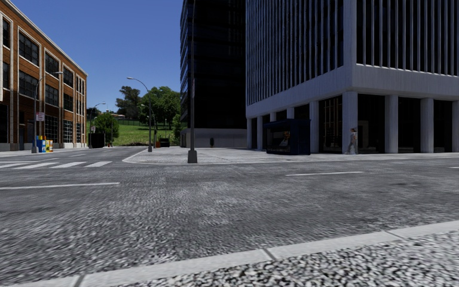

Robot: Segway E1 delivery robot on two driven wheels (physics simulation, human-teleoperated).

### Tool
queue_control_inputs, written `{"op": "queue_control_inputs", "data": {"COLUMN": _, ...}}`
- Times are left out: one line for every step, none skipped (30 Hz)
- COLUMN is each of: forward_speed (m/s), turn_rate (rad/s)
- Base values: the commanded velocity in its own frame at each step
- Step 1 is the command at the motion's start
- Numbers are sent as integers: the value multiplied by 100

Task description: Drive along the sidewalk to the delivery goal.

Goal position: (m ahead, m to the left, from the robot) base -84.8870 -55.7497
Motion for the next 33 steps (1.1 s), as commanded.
{"op": "queue_control_inputs", "data": {"forward_speed": 0, "turn_rate": 0}}
{"op": "queue_control_inputs", "data": {"forward_speed": 0, "turn_rate": 0}}
{"op": "queue_control_inputs", "data": {"forward_speed": 0, "turn_rate": 0}}
{"op": "queue_control_inputs", "data": {"forward_speed": 0, "turn_rate": 0}}
{"op": "queue_control_inputs", "data": {"forward_speed": 0, "turn_rate": 0}}
{"op": "queue_control_inputs", "data": {"forward_speed": 0, "turn_rate": 0}}
{"op": "queue_control_inputs", "data": {"forward_speed": 0, "turn_rate": 0}}
{"op": "queue_control_inputs", "data": {"forward_speed": 0, "turn_rate": 0}}
{"op": "queue_control_inputs", "data": {"forward_speed": 0, "turn_rate": 0}}
{"op": "queue_control_inputs", "data": {"forward_speed": 0, "turn_rate": 0}}
{"op": "queue_control_inputs", "data": {"forward_speed": 0, "turn_rate": 0}}
{"op": "queue_control_inputs", "data": {"forward_speed": 0, "turn_rate": 0}}
{"op": "queue_control_inputs", "data": {"forward_speed": 0, "turn_rate": 0}}
{"op": "queue_control_inputs", "data": {"forward_speed": 0, "turn_rate": 0}}
{"op": "queue_control_inputs", "data": {"forward_speed": 0, "turn_rate": 0}}
{"op": "queue_control_inputs", "data": {"forward_speed": 0, "turn_rate": 0}}
{"op": "queue_control_inputs", "data": {"forward_speed": 0, "turn_rate": 0}}
{"op": "queue_control_inputs", "data": {"forward_speed": 0, "turn_rate": 0}}
{"op": "queue_control_inputs", "data": {"forward_speed": 0, "turn_rate": 0}}
{"op": "queue_control_inputs", "data": {"forward_speed": 0, "turn_rate": 0}}
{"op": "queue_control_inputs", "data": {"forward_speed": 0, "turn_rate": 0}}
{"op": "queue_control_inputs", "data": {"forward_speed": 0, "turn_rate": 0}}
{"op": "queue_control_inputs", "data": {"forward_speed": 0, "turn_rate": 0}}
{"op": "queue_control_inputs", "data": {"forward_speed": 0, "turn_rate": 0}}
{"op": "queue_control_inputs", "data": {"forward_speed": 0, "turn_rate": 0}}
{"op": "queue_control_inputs", "data": {"forward_speed": 0, "turn_rate": 0}}
{"op": "queue_control_inputs", "data": {"forward_speed": 0, "turn_rate": 0}}
{"op": "queue_control_inputs", "data": {"forward_speed": 0, "turn_rate": 0}}
{"op": "queue_control_inputs", "data": {"forward_speed": 0, "turn_rate": 0}}
{"op": "queue_control_inputs", "data": {"forward_speed": 0, "turn_rate": 0}}
{"op": "queue_control_inputs", "data": {"forward_speed": 0, "turn_rate": -10}}
{"op": "queue_control_inputs", "data": {"forward_speed": 0, "turn_rate": -30}}
{"op": "queue_control_inputs", "data": {"forward_speed": 0, "turn_rate": -46}}
